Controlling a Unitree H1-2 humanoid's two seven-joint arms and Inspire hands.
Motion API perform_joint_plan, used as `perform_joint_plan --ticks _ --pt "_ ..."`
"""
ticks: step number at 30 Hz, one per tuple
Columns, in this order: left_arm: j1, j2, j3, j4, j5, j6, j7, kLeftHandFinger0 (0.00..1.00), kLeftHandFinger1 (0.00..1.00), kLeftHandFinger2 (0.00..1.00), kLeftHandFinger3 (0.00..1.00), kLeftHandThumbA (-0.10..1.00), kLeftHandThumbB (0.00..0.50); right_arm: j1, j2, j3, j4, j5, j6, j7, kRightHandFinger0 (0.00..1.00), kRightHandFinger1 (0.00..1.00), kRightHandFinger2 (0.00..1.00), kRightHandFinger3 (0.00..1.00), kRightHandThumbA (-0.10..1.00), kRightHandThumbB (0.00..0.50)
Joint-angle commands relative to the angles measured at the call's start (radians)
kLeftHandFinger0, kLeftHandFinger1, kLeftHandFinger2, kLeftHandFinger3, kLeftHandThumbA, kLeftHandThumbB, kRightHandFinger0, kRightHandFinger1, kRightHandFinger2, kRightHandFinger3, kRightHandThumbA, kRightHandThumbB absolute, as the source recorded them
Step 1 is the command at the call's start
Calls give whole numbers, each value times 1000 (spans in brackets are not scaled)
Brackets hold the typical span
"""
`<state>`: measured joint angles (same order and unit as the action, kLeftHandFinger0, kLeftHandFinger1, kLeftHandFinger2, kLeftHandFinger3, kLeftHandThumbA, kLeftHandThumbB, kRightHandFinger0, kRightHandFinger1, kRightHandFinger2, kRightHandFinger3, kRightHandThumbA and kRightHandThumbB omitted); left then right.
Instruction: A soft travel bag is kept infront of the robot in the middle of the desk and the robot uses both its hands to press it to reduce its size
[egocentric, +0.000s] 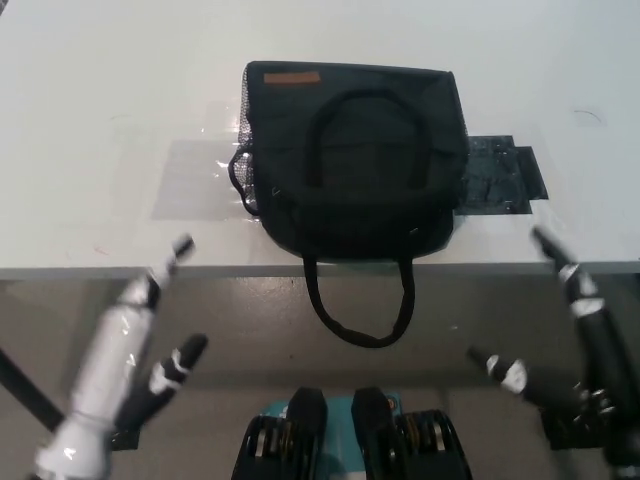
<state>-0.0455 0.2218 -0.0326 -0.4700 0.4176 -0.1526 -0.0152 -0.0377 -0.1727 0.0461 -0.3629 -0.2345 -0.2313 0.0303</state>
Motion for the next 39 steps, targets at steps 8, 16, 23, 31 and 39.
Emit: perform_joint_plan --ticks 8,16,23,31,39 --pt "-553 117 46 -106 248 134 -139 1000 1000 1000 1000 1000 318 -474 -35 -37 -147 -138 265 74 1000 1000 1000 1000 1000 194" --pt "-866 102 -104 368 433 144 -94 1000 1000 1000 1000 1000 279 -761 20 21 236 -177 301 27 1000 1000 1000 1000 1000 204" --pt "-1044 89 -195 744 474 164 -6 1000 1000 1000 1000 1000 265 -945 20 58 602 -219 271 -36 1000 1000 1000 1000 1000 199" --pt "-1140 77 -247 997 450 157 61 1000 1000 1000 1000 1000 298 -1044 44 73 845 -200 265 -78 1000 1000 1000 1000 1000 178" --pt "-1193 56 -298 1201 440 149 109 1000 1000 1000 1000 1000 291 -1070 82 68 975 -177 280 -93 1000 1000 1000 1000 1000 196"
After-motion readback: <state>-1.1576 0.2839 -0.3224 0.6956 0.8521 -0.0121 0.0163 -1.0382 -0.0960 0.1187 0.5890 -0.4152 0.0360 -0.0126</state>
